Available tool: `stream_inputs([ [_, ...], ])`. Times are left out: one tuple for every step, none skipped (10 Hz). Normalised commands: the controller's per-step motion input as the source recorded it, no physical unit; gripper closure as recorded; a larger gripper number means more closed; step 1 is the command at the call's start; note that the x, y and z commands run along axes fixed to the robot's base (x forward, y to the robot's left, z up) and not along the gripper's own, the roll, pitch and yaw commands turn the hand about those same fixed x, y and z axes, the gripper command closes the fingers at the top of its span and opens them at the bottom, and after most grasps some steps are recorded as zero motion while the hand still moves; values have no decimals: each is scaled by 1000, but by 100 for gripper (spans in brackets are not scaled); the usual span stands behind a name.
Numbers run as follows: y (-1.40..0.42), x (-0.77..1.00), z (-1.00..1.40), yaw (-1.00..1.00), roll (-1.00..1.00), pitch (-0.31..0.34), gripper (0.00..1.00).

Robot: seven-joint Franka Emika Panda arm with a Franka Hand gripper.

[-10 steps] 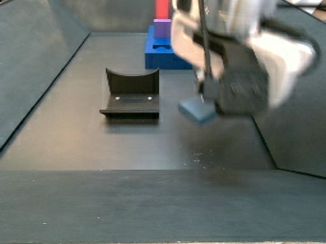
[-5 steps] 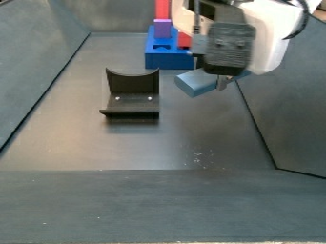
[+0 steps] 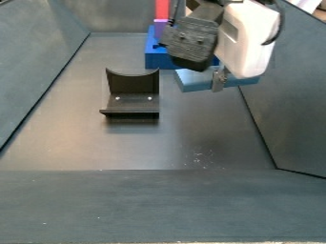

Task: Pick up the square-circle object. Move up. Rotate the square-circle object. Place the square-circle object on the fixture. Regrasp the square-circle object. Move to above the board. Insert the square-circle object.
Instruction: Rotate the square-circle object.

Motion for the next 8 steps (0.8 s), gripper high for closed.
stream_inputs([
  [14, 20, -3, -1000, -6, -3, 100],
  [14, 20, -3, -1000, -7, -3, 100],
  [14, 20, -2, -1000, -7, -3, 100],
  [14, 21, -2, -1000, -7, -3, 100],
  [14, 21, -2, -1000, -8, -4, 100],
  [15, 20, -2, -1000, -8, -4, 100],
  [15, 21, -2, -1000, -8, -4, 100],
  [15, 21, -2, -1000, -9, -4, 100],
])
